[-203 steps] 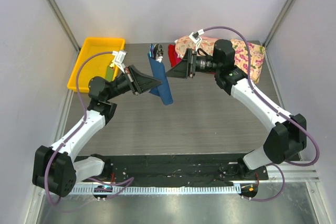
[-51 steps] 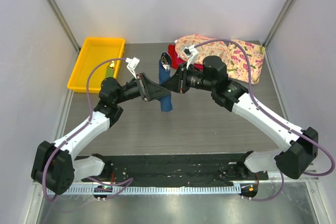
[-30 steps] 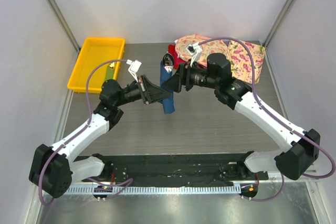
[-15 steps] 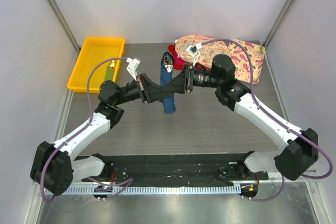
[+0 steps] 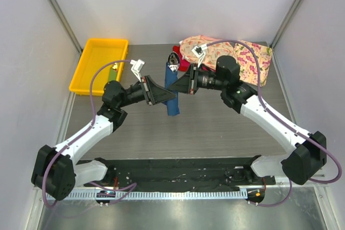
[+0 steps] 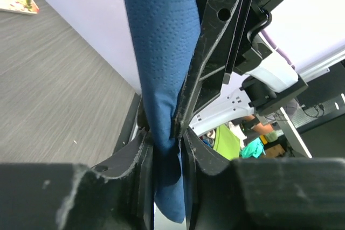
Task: Place the utensils on the paper napkin and roll it up
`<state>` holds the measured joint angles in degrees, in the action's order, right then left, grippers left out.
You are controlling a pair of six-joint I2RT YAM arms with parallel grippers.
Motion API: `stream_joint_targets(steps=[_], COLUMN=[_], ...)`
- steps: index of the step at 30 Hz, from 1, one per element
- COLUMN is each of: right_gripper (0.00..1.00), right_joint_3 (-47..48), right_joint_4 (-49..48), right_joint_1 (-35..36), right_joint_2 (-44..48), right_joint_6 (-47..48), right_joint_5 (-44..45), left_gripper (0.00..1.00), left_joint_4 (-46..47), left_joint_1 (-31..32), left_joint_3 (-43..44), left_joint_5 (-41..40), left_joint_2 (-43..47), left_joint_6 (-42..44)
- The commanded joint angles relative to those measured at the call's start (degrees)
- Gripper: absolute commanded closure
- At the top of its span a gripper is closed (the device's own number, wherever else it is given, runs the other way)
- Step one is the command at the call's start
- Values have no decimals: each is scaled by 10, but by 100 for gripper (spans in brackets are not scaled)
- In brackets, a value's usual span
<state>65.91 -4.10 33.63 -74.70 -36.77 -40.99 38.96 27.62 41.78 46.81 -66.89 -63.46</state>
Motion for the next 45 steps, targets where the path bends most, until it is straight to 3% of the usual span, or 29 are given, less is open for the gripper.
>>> stream_joint_targets(steps=[1, 8, 12, 14, 16, 18, 20, 21, 23, 24, 26, 27, 31, 32, 34, 35, 36, 38, 43, 45], right_gripper=[99, 99, 99, 99, 99, 99, 88, 64, 48, 33, 21, 10, 0, 0, 0, 0, 0, 0, 0, 0], right_joint_3=[37, 49, 52, 56, 58, 57, 60, 60, 61, 62, 65, 69, 82, 88, 91, 91, 90, 87, 86, 87], right_joint_4=[-6, -6, 5, 14, 20, 21, 20, 20, 19, 19, 20, 20, 29, 34, 42, 54, 58, 67, 82, 86], right_joint_1=[0, -1, -1, -1, 1, 0, 0, 0, -4, -6, -16, -20, -41, -44, -54, -58, -61, -63, -63, -64], right_joint_2=[-2, -10, -11, -12, -14, -19, -24, -26, -26, -28, -31, -34, -40, -41, -44, -45, -47, -52, -67, -73], right_joint_6=[16, 23, 35, 42, 50, 50, 44, 43, 40, 38, 30, 29, 34, 37, 41, 45, 48, 52, 58, 62], right_joint_5=[42, 43, 55, 66, 67, 58, 48, 48, 50, 51, 51, 50, 47, 45, 41, 38, 37, 35, 29, 28], left_gripper=[71, 69, 72, 80, 99, 100, 100, 100, 100, 100, 100, 100, 100, 100, 100, 100, 100, 100, 99, 96], left_joint_4=[12, -3, -67, -89, -126, -139, -164, -174, -171, -167, -144, -150, -207, -268, -348, -454, -509, -608, -680, -704], left_joint_1=[-2, -2, -2, -2, -3, -8, -14, -18, -34, -41, -63, -68, -121, -136, -187, -203, -235, -266, -371, -405], left_joint_3=[10, -4, -2, 1, 10, 10, 15, 16, 15, 14, 15, 22, 61, 91, 128, 179, 207, 256, 385, 442], left_joint_5=[-1, 3, -20, -28, -33, -40, -42, -40, -22, -14, 17, 25, 62, 69, 89, 92, 87, 103, 116, 79], left_joint_2=[15, 23, 27, 29, 28, 32, 30, 31, 26, 26, 19, 14, -9, -23, -48, -82, -101, -143, -262, -309], left_joint_6=[8, 11, 25, 40, 61, 76, 82, 85, 80, 77, 73, 83, 136, 162, 269, 316, 419, 481, 589, 612])
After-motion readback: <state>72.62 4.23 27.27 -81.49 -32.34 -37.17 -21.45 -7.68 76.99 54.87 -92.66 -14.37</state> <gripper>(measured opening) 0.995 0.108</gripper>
